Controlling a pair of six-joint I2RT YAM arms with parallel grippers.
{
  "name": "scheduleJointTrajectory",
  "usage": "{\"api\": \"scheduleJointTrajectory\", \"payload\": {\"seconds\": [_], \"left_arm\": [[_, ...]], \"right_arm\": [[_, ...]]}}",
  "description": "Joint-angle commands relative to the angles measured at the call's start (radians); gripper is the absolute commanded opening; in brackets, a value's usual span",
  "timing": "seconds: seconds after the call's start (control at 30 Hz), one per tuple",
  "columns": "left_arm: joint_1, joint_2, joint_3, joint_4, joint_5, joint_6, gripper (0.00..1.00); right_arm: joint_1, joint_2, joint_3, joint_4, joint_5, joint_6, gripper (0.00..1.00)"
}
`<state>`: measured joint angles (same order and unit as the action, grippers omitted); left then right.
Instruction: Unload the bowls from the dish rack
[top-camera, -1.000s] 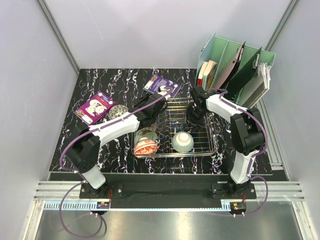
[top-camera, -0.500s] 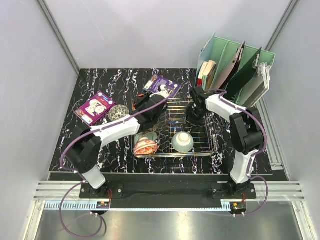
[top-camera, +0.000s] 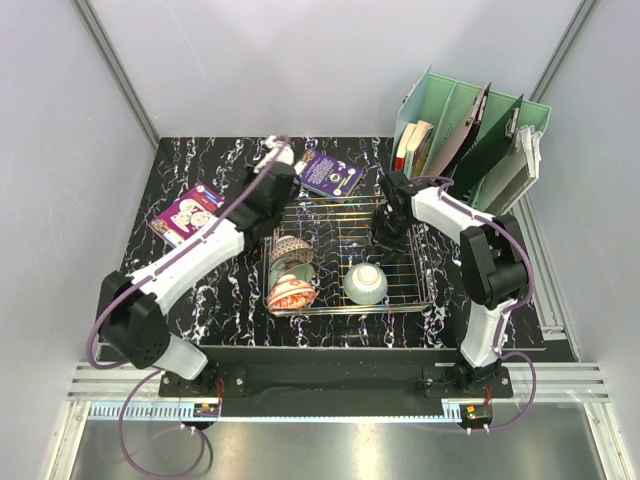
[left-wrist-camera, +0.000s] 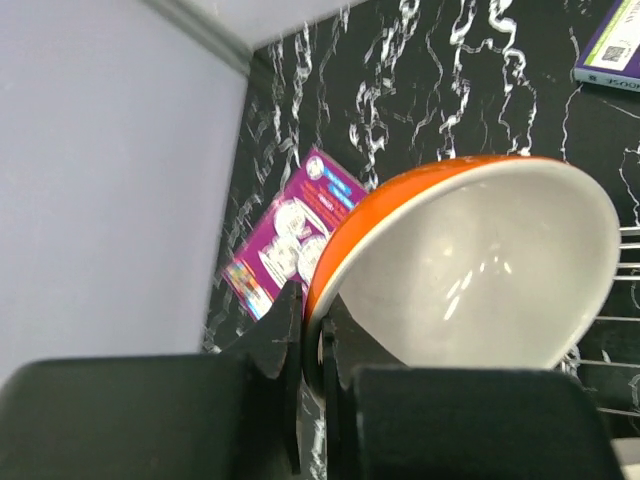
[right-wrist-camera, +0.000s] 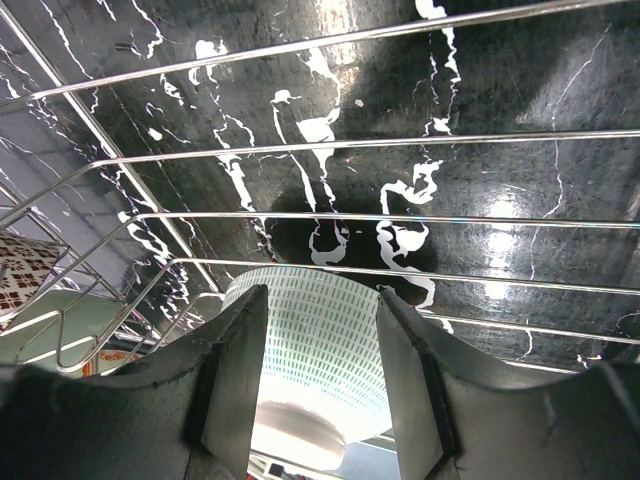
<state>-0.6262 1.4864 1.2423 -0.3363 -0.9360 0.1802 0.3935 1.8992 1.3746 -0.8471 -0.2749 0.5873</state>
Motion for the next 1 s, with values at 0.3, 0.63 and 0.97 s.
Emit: {"api": "scheduleJointTrajectory", "payload": {"seconds": [0.3,0.63,0.97], "left_arm": [[0.408,-0.078,0.008,-0.243,0.477,-0.493,0.00],[0.511,0.046,0.032,-0.288,0.686,-0.594,0.00],[0.548,0.106,0.022,-0.287,0.736,-0.622,0.00]], "right_arm": [[-0.007,0.012,0.041,-0.020,-0.009,-0.021,0.56],[-0.008,0.009,0.030,-0.024,0.003,-0.026,0.57],[-0.013,0.009,0.024,-0.027,0.011,-0.032,0.57]]}}
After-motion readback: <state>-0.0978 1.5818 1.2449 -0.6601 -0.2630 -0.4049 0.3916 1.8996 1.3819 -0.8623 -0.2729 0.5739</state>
